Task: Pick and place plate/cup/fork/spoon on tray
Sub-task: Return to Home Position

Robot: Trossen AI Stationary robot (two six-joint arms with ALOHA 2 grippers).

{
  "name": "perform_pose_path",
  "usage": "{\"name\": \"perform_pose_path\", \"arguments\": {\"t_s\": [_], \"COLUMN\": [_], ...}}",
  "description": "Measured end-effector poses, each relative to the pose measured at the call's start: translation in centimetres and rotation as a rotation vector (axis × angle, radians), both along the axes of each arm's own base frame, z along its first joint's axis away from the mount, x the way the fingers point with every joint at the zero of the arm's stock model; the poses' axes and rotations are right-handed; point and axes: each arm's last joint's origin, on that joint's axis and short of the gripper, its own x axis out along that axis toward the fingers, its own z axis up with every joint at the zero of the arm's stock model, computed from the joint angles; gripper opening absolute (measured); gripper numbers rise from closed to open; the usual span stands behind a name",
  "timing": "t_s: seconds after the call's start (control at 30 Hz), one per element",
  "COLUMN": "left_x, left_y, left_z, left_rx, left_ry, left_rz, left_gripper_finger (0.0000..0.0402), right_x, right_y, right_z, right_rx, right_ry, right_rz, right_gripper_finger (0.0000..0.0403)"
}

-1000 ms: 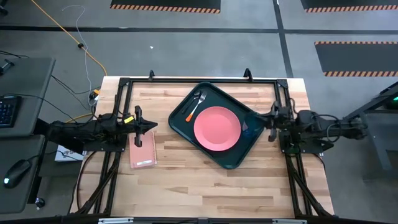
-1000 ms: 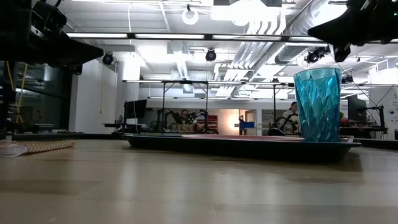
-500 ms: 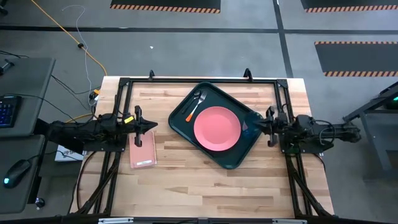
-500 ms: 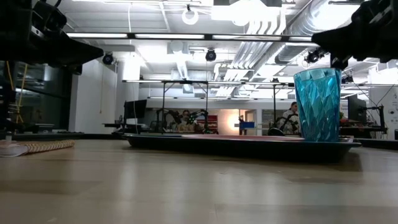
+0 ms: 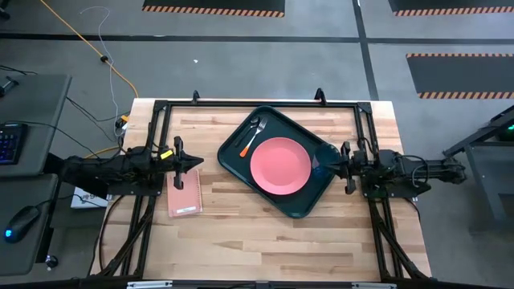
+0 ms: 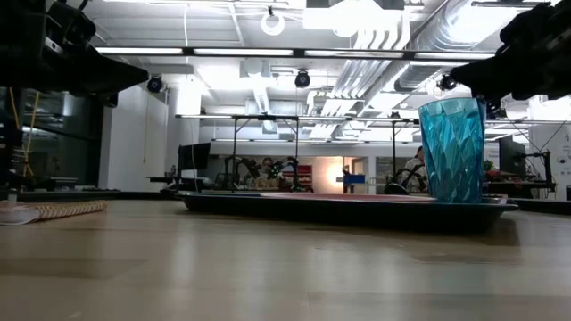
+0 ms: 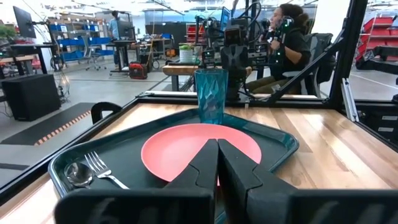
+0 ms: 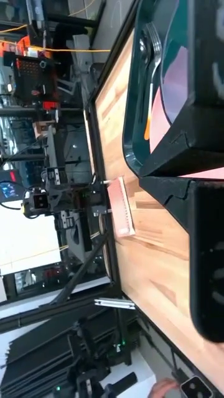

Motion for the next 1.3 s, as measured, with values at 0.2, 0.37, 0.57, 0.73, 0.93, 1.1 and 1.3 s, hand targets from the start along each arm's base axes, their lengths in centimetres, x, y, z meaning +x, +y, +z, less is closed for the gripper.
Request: {"name": "perform_pose_path", "arguments": {"t_s": [0.2, 0.37, 0.57, 0.73, 0.93, 1.1, 1.3], "left_x": [0.00, 0.00, 0.00, 0.00, 0.00, 0.00, 0.00], "left_y": [0.00, 0.00, 0.00, 0.00, 0.00, 0.00, 0.00], "left_z": [0.00, 0.00, 0.00, 0.00, 0.00, 0.00, 0.00], "left_rx": [0.000, 0.000, 0.000, 0.000, 0.000, 0.000, 0.000], "left_ry": [0.000, 0.000, 0.000, 0.000, 0.000, 0.000, 0.000], "left_rz": [0.000, 0.000, 0.000, 0.000, 0.000, 0.000, 0.000], "left_gripper_finger": [0.0000, 0.0000, 0.0000, 0.0000, 0.0000, 0.0000, 0.0000], "right_x": [-0.01, 0.00, 0.00, 0.00, 0.00, 0.00, 0.00], "right_y": [0.04, 0.04, 0.04, 0.04, 0.04, 0.04, 0.04], "right_z": [0.00, -0.02, -0.02, -0.03, -0.03, -0.03, -0.04], "right_rx": [-0.056, -0.049, -0.049, -0.049, -0.049, -0.049, -0.049], "right_ry": [0.001, 0.002, 0.002, 0.002, 0.002, 0.002, 0.003], "right_rz": [0.011, 0.013, 0.012, 0.012, 0.012, 0.012, 0.012], "right_gripper_finger": [0.0000, 0.0000, 0.0000, 0.0000, 0.0000, 0.0000, 0.0000]}}
